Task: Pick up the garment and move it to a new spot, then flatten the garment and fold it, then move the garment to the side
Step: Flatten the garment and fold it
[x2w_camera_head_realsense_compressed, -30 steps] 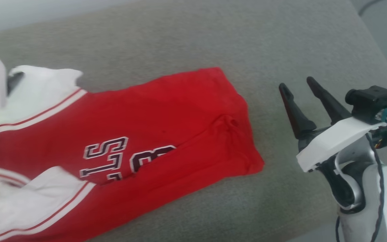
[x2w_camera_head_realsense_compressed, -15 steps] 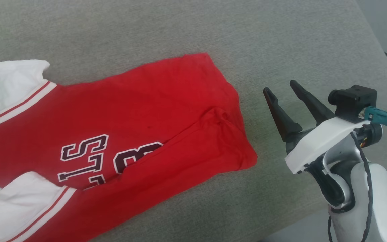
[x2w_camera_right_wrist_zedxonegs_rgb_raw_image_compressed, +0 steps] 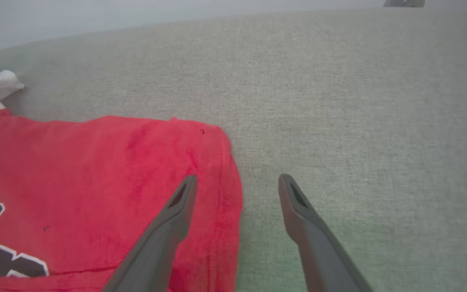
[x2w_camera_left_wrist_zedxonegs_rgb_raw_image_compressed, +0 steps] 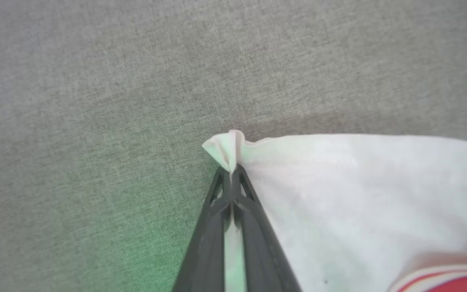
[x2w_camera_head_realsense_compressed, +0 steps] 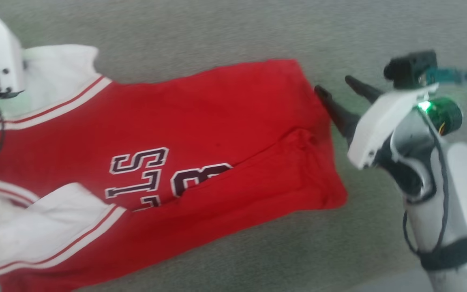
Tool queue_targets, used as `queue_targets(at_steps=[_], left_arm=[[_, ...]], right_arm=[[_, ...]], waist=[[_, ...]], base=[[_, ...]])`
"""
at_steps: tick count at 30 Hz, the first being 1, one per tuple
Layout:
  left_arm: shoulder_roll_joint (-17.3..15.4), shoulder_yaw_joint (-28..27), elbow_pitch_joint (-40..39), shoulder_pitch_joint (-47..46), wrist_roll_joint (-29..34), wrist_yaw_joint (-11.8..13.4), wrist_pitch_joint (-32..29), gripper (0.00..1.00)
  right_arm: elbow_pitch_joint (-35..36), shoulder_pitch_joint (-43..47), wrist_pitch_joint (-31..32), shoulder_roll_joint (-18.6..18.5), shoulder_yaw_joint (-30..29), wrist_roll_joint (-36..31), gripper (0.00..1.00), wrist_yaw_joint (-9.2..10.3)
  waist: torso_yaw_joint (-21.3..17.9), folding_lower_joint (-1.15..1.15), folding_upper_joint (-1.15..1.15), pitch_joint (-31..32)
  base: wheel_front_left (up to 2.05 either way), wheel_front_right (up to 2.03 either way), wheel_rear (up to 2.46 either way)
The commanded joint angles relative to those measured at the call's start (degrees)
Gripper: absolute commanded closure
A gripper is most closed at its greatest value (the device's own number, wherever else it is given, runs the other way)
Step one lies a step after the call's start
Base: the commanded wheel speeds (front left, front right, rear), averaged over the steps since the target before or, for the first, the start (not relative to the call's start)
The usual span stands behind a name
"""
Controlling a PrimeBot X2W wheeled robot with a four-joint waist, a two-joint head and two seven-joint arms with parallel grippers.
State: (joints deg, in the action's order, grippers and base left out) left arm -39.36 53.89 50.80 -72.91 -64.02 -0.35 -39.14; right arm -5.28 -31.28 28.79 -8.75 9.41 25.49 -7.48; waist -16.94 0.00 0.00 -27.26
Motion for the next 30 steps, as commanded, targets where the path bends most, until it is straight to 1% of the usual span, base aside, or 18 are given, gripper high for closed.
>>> queue_targets(at_steps=[1, 4, 5, 7, 9, 13, 15, 17, 20, 22, 26, 30], left_arm=[[2.2, 1.1, 1.2, 0.5, 0.4, -0.8, -0.1, 1.00], [4.5, 1.4, 2.6, -1.4, 1.0, -1.8, 0.7, 1.00], [5.3, 1.5, 3.0, -1.9, 1.2, -2.1, 1.0, 1.00], [6.8, 1.5, 4.2, -2.7, 1.2, -2.7, 1.6, 1.00], [8.0, 1.9, 5.3, -3.4, 1.6, -3.3, 2.3, 1.00], [10.4, 2.5, 7.4, -4.2, 2.2, -4.5, 3.7, 1.00], [11.1, 2.7, 8.4, -4.6, 2.5, -5.0, 4.6, 1.00], [11.8, 2.9, 9.2, -5.0, 2.9, -5.4, 5.3, 1.00], [12.5, 3.1, 10.2, -6.0, 2.7, -5.9, 6.3, 1.00], [13.2, 3.3, 10.5, -6.5, 2.4, -6.4, 5.9, 1.00], [13.9, 3.4, 9.8, -7.2, 1.3, -6.8, 4.8, 1.00], [13.5, 4.4, 8.1, -6.7, 1.7, -7.0, 2.7, 1.00]], right_arm=[[-2.6, -3.1, 1.4, -0.5, 0.1, 0.6, 0.00, -0.03], [-8.0, -7.6, 4.5, -1.4, 1.4, 0.9, 0.00, -0.02], [-9.9, -9.0, 5.6, -1.0, 1.6, 2.1, 0.00, -0.02], [-13.8, -11.8, 8.1, -1.6, 2.6, 2.0, 0.00, -0.02], [-17.8, -14.0, 11.5, -1.1, 3.7, 3.2, 0.00, -0.03], [-26.0, -16.4, 18.8, -1.3, 6.6, 4.4, 0.00, -0.02], [-28.6, -17.3, 21.7, -1.6, 8.4, 4.7, 1.00, -0.02], [-29.6, -18.3, 22.1, -2.1, 9.4, 4.6, 1.00, -0.03], [-29.7, -20.1, 20.3, -3.2, 9.4, 4.7, 1.00, -0.02], [-29.4, -20.4, 19.4, -4.2, 9.8, 4.9, 1.00, -0.02], [-27.2, -20.0, 17.1, -6.9, 9.9, 5.4, 1.00, -0.02], [-24.0, -18.2, 15.8, -9.4, 9.4, 6.5, 1.00, -0.02]], waist=[[2.4, 0.00, 0.00, -0.6], [4.5, 0.00, 0.00, -1.3], [5.1, 0.00, 0.00, -1.5], [6.3, 0.00, 0.00, -1.8], [7.2, 0.00, 0.00, -2.0], [8.8, 0.00, 0.00, -2.0], [9.3, 0.00, 0.00, -1.7], [9.9, 0.00, 0.00, -1.2], [10.9, 0.00, 0.00, -0.2], [11.5, 0.00, 0.00, 0.7], [13.0, 0.00, 0.00, 3.0], [14.4, 0.00, 0.00, 5.4]], base=[[0.00, 0.00, 0.00], [0.00, 0.00, 0.00], [0.00, 0.00, 0.00], [0.00, 0.00, 0.00], [0.00, 0.00, 0.00], [0.00, 0.00, 0.00], [0.00, 0.00, 0.00], [0.00, 0.00, 0.00], [0.00, 0.00, 0.00], [0.00, 0.00, 0.00], [0.00, 0.00, 0.00], [0.00, 0.00, 0.00]])
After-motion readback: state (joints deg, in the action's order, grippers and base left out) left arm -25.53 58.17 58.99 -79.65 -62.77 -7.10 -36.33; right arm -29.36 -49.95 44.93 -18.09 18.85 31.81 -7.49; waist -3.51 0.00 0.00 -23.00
